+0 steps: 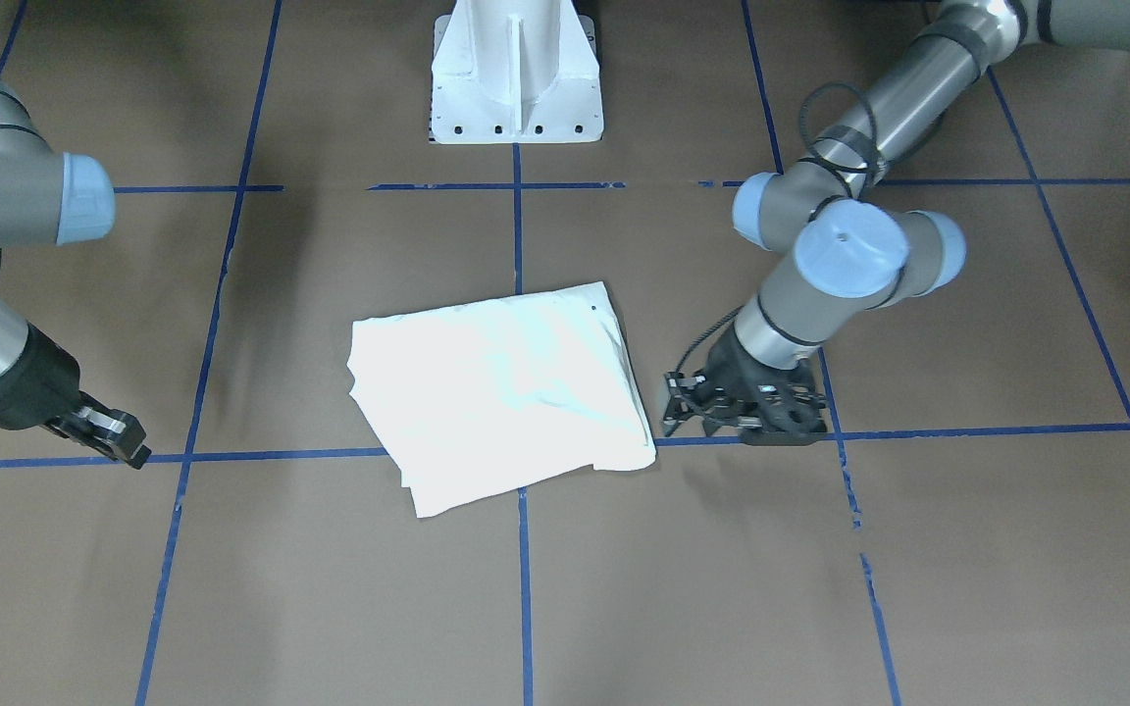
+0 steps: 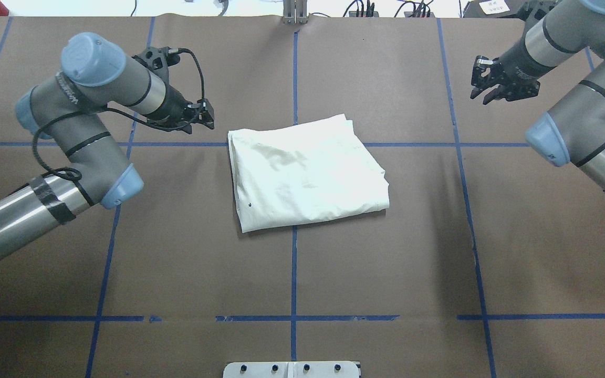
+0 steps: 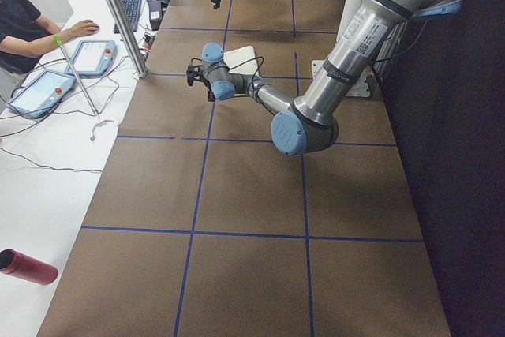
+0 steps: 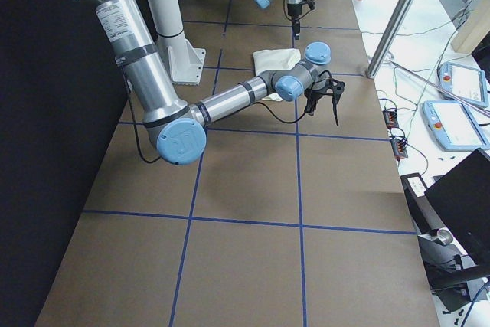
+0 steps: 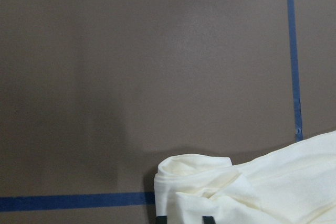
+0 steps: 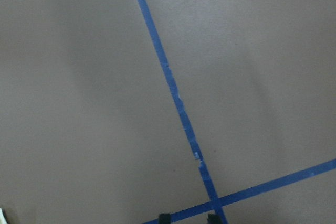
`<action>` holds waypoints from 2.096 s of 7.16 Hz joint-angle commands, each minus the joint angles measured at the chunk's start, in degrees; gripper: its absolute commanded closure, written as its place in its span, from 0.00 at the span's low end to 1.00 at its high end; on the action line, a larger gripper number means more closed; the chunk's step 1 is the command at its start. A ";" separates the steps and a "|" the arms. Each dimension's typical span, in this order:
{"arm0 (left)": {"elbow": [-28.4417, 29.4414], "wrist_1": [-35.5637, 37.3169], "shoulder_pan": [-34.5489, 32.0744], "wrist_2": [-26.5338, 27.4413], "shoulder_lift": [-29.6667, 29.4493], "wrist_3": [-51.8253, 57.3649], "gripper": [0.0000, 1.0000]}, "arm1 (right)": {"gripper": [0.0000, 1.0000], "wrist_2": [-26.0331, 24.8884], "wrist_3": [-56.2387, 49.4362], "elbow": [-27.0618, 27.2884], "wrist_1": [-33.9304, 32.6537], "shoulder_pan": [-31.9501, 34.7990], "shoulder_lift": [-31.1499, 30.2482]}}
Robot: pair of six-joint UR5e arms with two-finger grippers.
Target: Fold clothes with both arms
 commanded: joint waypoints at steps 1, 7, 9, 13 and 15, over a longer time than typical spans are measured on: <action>-9.24 1.18 -2.68 -0.18 9.57 9.02 0.37 | 0.63 0.19 -6.15 3.31 0.04 2.37 -6.66; -18.77 1.62 -28.30 -14.22 32.62 45.92 0.24 | 0.00 7.22 -44.18 4.47 -4.25 19.58 -21.27; -22.35 12.62 -38.40 -14.42 34.65 59.16 0.10 | 0.00 11.33 -52.74 5.87 -6.29 23.98 -26.09; -27.38 34.24 -48.22 -13.28 45.23 76.29 0.00 | 0.00 11.53 -53.39 10.19 -6.38 24.97 -31.49; -27.38 30.38 -47.34 -13.19 46.61 76.38 0.00 | 0.00 11.36 -53.56 9.66 -6.38 24.88 -31.84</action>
